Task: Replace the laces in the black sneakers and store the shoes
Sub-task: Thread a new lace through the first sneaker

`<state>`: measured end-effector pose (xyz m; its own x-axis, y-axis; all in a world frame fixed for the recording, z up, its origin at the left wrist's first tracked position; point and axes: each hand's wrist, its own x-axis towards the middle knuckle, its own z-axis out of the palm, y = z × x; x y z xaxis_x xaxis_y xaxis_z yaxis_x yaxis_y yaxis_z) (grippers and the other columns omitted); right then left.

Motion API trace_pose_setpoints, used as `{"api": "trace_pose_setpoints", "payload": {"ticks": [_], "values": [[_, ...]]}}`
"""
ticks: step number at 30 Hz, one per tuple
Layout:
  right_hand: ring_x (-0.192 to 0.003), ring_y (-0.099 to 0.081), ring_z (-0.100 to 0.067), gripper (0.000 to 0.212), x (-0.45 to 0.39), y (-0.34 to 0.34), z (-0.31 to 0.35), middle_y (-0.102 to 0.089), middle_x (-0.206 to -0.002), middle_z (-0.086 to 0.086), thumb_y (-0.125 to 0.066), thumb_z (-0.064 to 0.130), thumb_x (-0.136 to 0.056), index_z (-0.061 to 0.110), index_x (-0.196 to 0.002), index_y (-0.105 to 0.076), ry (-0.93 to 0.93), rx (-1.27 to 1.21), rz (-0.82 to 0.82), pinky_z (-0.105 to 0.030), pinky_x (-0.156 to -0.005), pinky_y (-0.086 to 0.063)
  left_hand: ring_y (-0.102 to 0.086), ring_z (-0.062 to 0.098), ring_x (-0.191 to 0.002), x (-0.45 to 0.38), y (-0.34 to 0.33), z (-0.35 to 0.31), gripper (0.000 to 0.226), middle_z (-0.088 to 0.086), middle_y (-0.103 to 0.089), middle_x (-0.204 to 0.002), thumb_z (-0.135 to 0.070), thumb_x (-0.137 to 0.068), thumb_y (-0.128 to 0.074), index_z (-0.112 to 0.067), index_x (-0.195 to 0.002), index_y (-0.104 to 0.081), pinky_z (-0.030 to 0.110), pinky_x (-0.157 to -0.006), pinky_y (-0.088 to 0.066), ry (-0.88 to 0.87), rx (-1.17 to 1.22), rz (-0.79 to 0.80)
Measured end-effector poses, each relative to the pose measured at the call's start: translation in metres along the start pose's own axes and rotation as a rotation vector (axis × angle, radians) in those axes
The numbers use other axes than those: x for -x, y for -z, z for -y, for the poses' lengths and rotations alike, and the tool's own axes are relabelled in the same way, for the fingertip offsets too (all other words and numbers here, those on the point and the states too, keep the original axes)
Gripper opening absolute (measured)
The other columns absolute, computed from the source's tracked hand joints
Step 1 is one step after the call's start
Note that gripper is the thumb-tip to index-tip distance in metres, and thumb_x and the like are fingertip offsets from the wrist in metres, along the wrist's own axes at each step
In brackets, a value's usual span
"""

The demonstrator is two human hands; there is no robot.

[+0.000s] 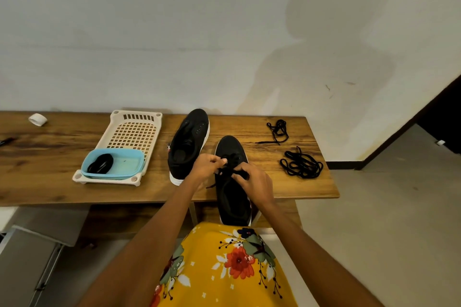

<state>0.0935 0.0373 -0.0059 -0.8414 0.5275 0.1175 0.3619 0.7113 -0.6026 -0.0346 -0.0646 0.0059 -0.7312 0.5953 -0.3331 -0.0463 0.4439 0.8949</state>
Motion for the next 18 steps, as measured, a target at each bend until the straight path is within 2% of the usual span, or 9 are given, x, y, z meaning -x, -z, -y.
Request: {"api": "trace_pose_setpoints", "payload": {"ticks": [2, 5, 7, 9, 11, 13, 15, 18], "values": [[-0.094, -0.059, -0.014, 0.022, -0.001, 0.001, -0.001, -0.062, -0.106, 0.005, -0.064, 0.031, -0.088, 0.022, -0.108, -0.064, -0.003, -0.024, 0.028, -0.025, -0.069, -0.044, -0.059, 0.003, -0.065, 0.002, 0.001, -0.002, 0.027, -0.002, -0.063, -0.073, -0.025, -0.091, -0.06, 0.001, -0.095, -0.068, 0.009, -0.057, -0.044, -0.01, -0.021, 0.013], [-0.1, -0.054, -0.011, 0.043, -0.001, 0.008, -0.003, -0.047, -0.117, 0.006, -0.071, 0.03, -0.082, 0.022, -0.122, -0.057, -0.028, -0.221, 0.092, -0.014, -0.072, -0.044, -0.057, 0.007, -0.067, 0.005, 0.004, -0.005, 0.031, 0.002, -0.062, -0.072, -0.032, -0.086, -0.065, -0.001, -0.084, -0.069, 0.014, -0.061, -0.043, -0.047, -0.149, 0.068], [-0.094, -0.052, -0.007, 0.051, 0.001, 0.014, -0.004, -0.038, -0.116, 0.01, -0.073, 0.032, -0.08, 0.022, -0.125, -0.053, -0.142, -0.404, -0.003, -0.012, -0.072, -0.046, -0.06, 0.007, -0.075, 0.007, 0.004, -0.004, 0.021, 0.0, -0.065, -0.079, -0.025, -0.084, -0.069, -0.005, -0.09, -0.072, 0.014, -0.066, -0.044, -0.065, -0.201, 0.057], [-0.088, -0.052, -0.007, 0.033, 0.004, 0.018, -0.007, -0.043, -0.114, 0.005, -0.065, 0.029, -0.088, 0.014, -0.116, -0.057, -0.315, -0.501, -0.223, -0.011, -0.067, -0.044, -0.061, 0.005, -0.077, 0.012, 0.002, -0.003, 0.017, -0.002, -0.067, -0.083, -0.019, -0.083, -0.07, -0.008, -0.096, -0.072, 0.012, -0.067, -0.044, -0.071, -0.189, 0.029], [-0.086, -0.055, -0.015, 0.016, 0.007, 0.019, -0.017, -0.056, -0.103, -0.005, -0.055, 0.022, -0.094, 0.009, -0.102, -0.061, -0.418, -0.499, -0.337, -0.019, -0.069, -0.041, -0.06, 0.003, -0.074, 0.014, 0.0, 0.0, 0.017, -0.005, -0.065, -0.08, -0.017, -0.084, -0.069, -0.008, -0.098, -0.071, 0.011, -0.064, -0.044, -0.081, -0.164, 0.007], [-0.082, -0.058, -0.016, 0.014, 0.011, 0.017, -0.026, -0.063, -0.088, -0.003, -0.054, 0.021, -0.095, 0.012, -0.093, -0.064, -0.373, -0.481, -0.244, -0.023, -0.068, -0.042, -0.059, 0.004, -0.071, 0.016, -0.005, 0.001, 0.017, -0.005, -0.063, -0.075, -0.014, -0.085, -0.067, -0.007, -0.1, -0.07, 0.012, -0.063, -0.045, -0.088, -0.136, 0.005], [-0.082, -0.06, -0.007, 0.018, 0.012, 0.014, -0.025, -0.066, -0.085, 0.005, -0.056, 0.024, -0.094, 0.013, -0.096, -0.07, -0.3, -0.482, -0.085, -0.014, -0.068, -0.044, -0.057, 0.004, -0.069, 0.017, -0.008, 0.002, 0.018, -0.004, -0.061, -0.071, -0.009, -0.086, -0.064, -0.007, -0.104, -0.069, 0.011, -0.064, -0.044, -0.107, -0.101, 0.015], [-0.084, -0.06, 0.006, 0.017, 0.01, 0.011, -0.016, -0.064, -0.087, 0.017, -0.064, 0.025, -0.089, 0.015, -0.101, -0.071, -0.215, -0.53, 0.042, -0.004, -0.071, -0.043, -0.058, 0.002, -0.078, 0.016, -0.011, 0.004, 0.019, -0.005, -0.063, -0.08, -0.007, -0.087, -0.063, -0.007, -0.105, -0.069, 0.013, -0.07, -0.044, -0.134, -0.061, 0.013]]}}
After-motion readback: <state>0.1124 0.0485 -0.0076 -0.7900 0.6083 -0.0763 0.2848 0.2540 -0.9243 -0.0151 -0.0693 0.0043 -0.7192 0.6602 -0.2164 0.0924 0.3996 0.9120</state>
